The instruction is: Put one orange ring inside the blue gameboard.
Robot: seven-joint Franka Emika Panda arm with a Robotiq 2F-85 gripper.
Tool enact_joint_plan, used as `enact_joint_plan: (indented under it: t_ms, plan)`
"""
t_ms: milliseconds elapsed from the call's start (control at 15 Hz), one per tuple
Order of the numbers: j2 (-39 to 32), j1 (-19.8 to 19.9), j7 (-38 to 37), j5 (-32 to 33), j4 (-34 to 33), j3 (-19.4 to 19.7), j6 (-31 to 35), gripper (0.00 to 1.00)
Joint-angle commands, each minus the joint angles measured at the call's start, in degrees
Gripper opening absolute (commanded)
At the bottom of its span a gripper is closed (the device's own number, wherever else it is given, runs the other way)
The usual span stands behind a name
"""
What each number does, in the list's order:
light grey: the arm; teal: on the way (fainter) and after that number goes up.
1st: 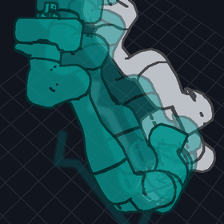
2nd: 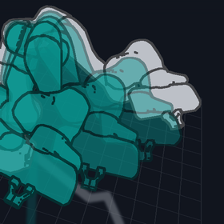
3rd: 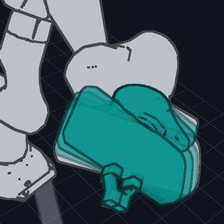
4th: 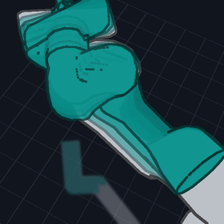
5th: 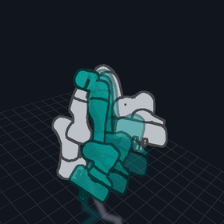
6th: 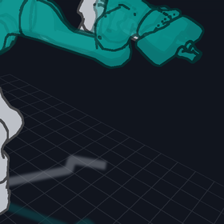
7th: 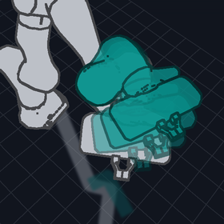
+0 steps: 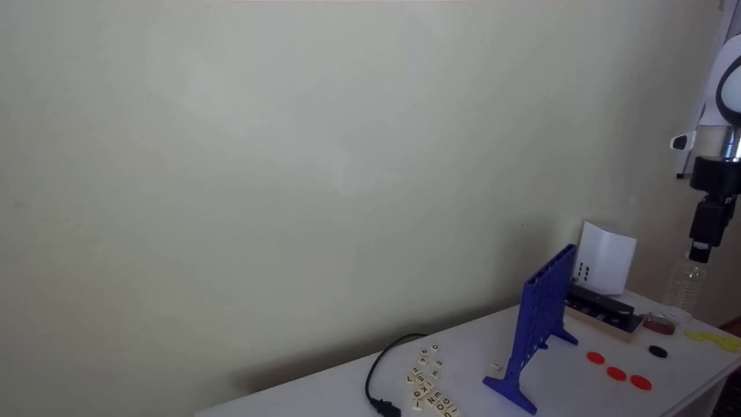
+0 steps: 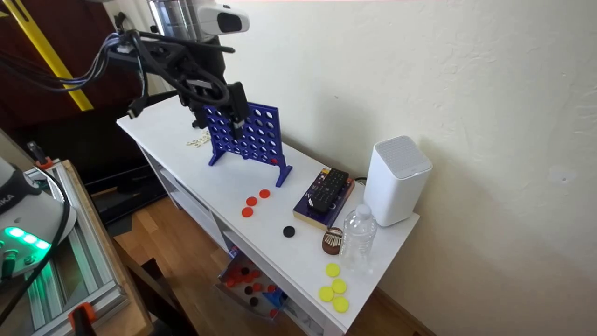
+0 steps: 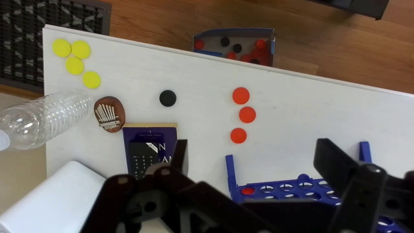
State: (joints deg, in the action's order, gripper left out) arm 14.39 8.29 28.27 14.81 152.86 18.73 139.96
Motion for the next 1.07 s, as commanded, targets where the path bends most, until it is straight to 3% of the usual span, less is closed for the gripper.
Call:
enact_joint_plan:
  t_ms: [0, 200, 533, 800, 1000]
  plan:
    - [0.0, 1.2, 0.3, -0.5, -0.1, -1.2, 0.0, 1.0]
    - [0.0, 1.3, 0.3, -0.5, -0.1, -1.2, 0.0, 1.0]
    - [-8.6, -1.5, 3.4, -9.8, -3.9, -1.1, 0.2, 1.0]
    - [-17.6, -0.7, 5.8, -15.6, -9.0, -2.6, 0.6, 1.0]
    - [-23.6, 1.0, 4.5, -15.4, -12.3, -4.6, 2.5, 1.0]
